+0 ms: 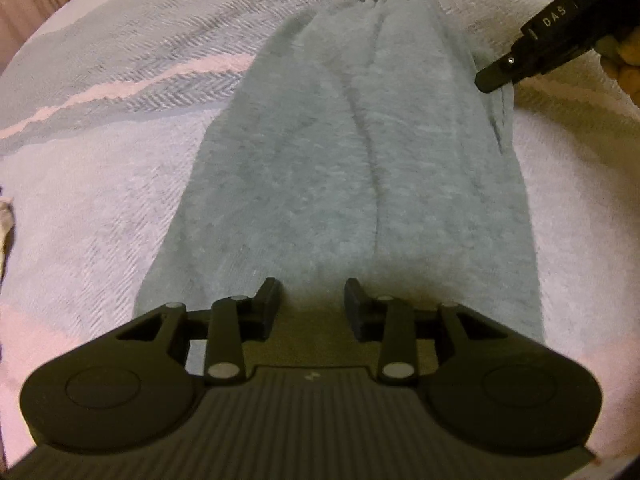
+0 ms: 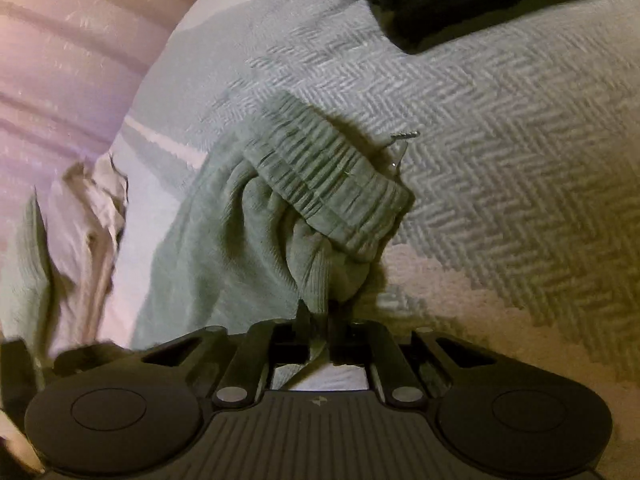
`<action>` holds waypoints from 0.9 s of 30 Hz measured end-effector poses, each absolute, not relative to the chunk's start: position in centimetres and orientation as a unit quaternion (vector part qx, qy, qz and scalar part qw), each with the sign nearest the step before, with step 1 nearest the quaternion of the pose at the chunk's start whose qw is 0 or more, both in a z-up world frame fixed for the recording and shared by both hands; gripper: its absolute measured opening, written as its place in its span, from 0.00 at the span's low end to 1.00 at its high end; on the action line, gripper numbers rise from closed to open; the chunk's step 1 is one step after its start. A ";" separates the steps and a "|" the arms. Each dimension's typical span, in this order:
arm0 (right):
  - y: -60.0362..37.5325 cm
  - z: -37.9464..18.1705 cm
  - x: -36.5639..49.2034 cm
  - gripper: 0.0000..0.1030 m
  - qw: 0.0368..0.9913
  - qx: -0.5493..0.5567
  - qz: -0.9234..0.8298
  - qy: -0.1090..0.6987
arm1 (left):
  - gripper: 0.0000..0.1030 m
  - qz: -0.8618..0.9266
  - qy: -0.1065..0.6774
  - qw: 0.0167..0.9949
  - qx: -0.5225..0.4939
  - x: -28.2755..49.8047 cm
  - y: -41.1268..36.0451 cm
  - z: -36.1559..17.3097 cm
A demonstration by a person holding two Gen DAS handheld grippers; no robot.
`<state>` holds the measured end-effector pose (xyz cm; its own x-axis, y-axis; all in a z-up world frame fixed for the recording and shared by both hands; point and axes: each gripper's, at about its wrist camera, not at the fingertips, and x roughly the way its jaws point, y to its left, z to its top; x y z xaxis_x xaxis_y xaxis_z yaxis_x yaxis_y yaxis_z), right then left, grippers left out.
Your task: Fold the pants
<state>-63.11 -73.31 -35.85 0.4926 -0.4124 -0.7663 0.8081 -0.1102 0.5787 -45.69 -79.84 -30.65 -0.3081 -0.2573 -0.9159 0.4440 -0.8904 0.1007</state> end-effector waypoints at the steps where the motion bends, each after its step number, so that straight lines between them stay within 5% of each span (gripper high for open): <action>1: -72.9 -35.2 -63.2 0.29 0.647 0.565 -0.479 0.179 | 0.29 -0.804 0.081 0.221 0.546 -45.5 -79.4 -30.1; 8: -73.1 -28.5 -60.7 0.31 0.751 0.406 -0.486 0.186 | 0.29 -0.836 0.095 0.220 0.494 -47.1 -75.4 -26.4; 15: -79.9 -35.8 -56.8 0.29 0.757 0.412 -0.432 0.267 | 0.25 -0.819 0.083 0.197 0.532 -50.1 -74.5 -31.6; 22: -78.0 -32.1 -57.2 0.29 0.777 0.360 -0.441 0.269 | 0.25 -0.816 0.135 0.256 0.500 -47.0 -74.8 -27.3; 27: -77.2 -35.1 -55.9 0.29 0.783 0.354 -0.417 0.297 | 0.28 -0.787 0.187 0.290 0.512 -44.5 -74.0 -29.9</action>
<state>-55.87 -77.21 -35.14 0.4763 -0.4433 -0.7594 0.8627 0.4022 0.3064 -44.52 -74.03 -29.94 -0.3083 -0.2654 -0.9135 0.6474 -0.7622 0.0030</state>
